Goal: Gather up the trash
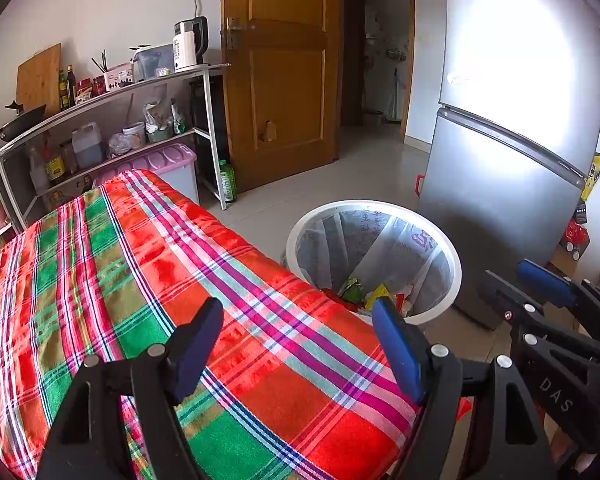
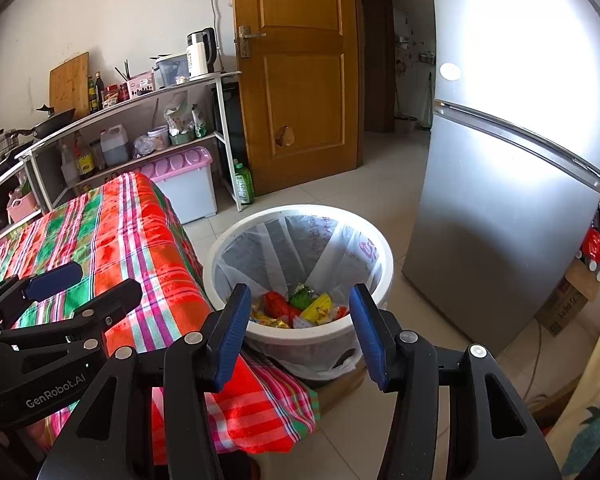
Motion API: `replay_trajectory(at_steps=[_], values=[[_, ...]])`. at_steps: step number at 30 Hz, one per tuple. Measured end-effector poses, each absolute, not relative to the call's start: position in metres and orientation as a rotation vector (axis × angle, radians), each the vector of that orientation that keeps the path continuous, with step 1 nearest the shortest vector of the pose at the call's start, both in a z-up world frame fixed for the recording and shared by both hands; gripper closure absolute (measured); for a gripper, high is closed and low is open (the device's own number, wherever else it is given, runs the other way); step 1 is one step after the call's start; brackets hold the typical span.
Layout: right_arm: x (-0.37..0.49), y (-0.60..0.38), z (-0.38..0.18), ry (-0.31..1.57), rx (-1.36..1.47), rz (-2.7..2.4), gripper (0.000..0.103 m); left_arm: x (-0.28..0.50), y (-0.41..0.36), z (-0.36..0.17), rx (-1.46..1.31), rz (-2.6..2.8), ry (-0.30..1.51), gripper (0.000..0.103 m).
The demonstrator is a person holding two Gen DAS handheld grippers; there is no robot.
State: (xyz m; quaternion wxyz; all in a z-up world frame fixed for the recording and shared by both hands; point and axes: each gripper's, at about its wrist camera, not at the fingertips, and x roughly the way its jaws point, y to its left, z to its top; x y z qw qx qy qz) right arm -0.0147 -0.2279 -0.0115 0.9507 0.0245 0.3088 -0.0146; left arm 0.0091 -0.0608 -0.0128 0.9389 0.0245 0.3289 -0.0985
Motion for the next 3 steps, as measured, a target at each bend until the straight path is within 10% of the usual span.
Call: replay_trajectory(at_steps=[3], values=[[-0.0146,-0.2280,-0.0115,0.627,0.051,-0.027,0.051,0.0090,-0.0611,-0.0128,0.050,-0.200,0.672,0.024]])
